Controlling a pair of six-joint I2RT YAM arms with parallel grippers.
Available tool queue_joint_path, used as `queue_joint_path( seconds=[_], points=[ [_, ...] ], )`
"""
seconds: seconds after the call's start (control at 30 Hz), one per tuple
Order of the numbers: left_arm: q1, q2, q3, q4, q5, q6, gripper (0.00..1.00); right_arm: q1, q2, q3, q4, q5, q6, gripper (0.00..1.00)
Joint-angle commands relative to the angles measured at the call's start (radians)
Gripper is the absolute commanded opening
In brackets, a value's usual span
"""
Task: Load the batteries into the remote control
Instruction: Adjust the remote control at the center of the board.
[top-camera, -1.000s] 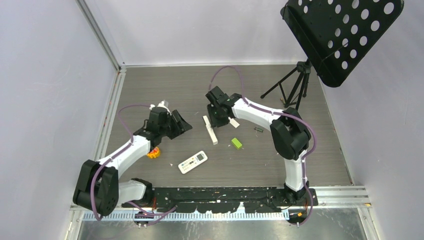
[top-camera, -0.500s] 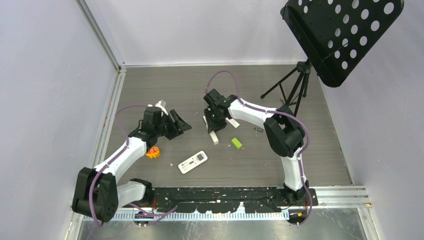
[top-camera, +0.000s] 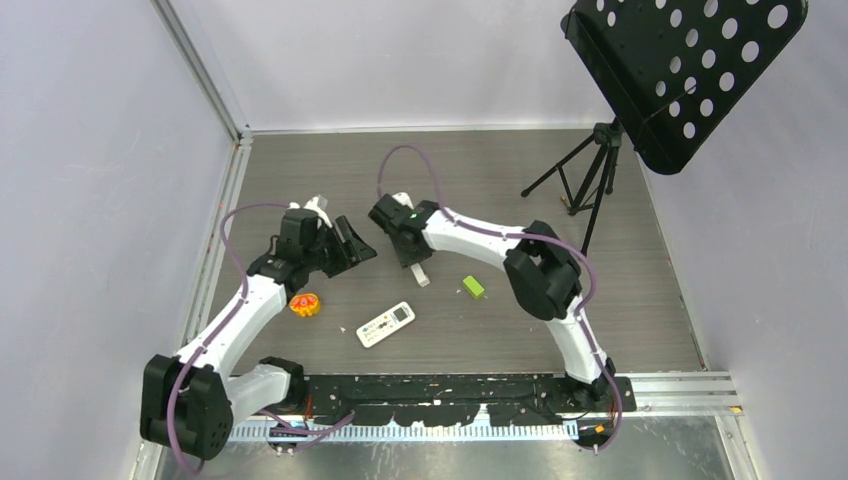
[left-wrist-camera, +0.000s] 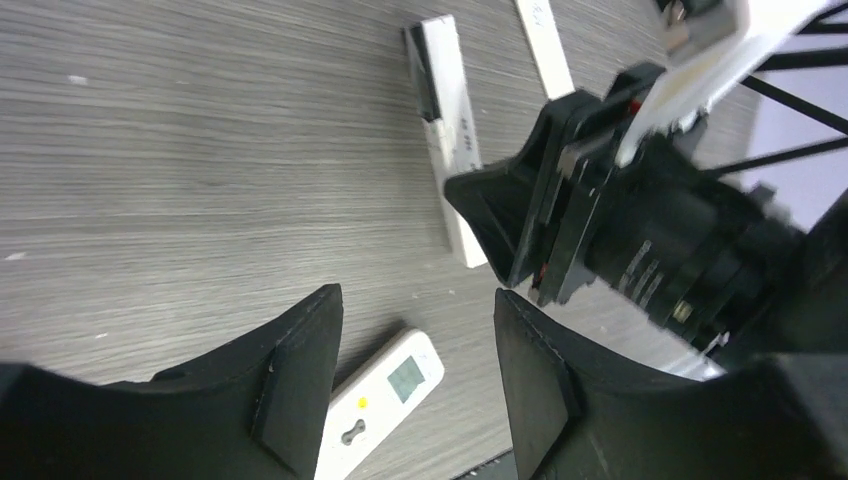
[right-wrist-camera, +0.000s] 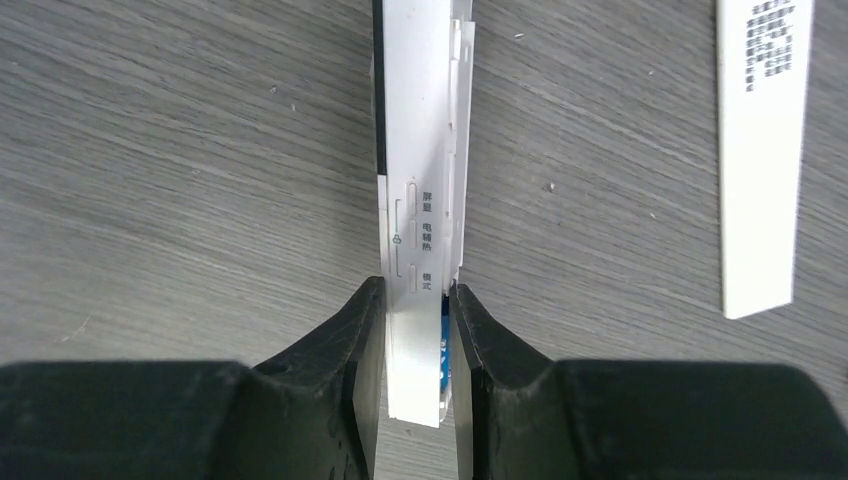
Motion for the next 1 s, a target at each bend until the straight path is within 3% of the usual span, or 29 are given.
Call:
queue_joint_path(
  seconds=[0.0, 0.13, 0.27, 0.43, 0.53, 0.7, 0.9, 0.97],
  points=[
    [0.008, -0.065, 0.075, -0.185, -0.216, 0.081, 0.59, 0.103, 0.095, 0.098, -0.166, 0.311, 0.003, 0.2],
    [0.013, -0.127, 0.089, -0.304, -0.426, 0.076, 0.59, 0.161, 0.167, 0.19, -0.277, 0.456, 0.031, 0.19],
    [0.015, -0.225, 0.091, -0.382, -0.539, 0.054, 0.6, 0.207, 0.209, 0.221, -0.335, 0.54, 0.048, 0.2],
    [0.016, -0.342, 0.094, -0.439, -0.593, 0.045, 0.63, 0.228, 0.131, 0.177, -0.312, 0.51, 0.067, 0.37],
    [0.016, -0.378, 0.099, -0.462, -0.587, 0.043, 0.64, 0.23, 0.035, 0.112, -0.246, 0.441, 0.065, 0.44],
    [0.016, -0.415, 0.084, -0.452, -0.534, 0.041, 0.66, 0.23, -0.053, 0.039, -0.212, 0.361, 0.067, 0.46],
    [0.016, -0.383, 0.063, -0.363, -0.351, 0.068, 0.71, 0.214, -0.149, -0.032, -0.175, 0.348, 0.132, 0.53],
    [0.016, -0.361, 0.057, -0.329, -0.277, 0.076, 0.79, 0.195, -0.182, -0.063, -0.16, 0.348, 0.157, 0.54]
  ],
)
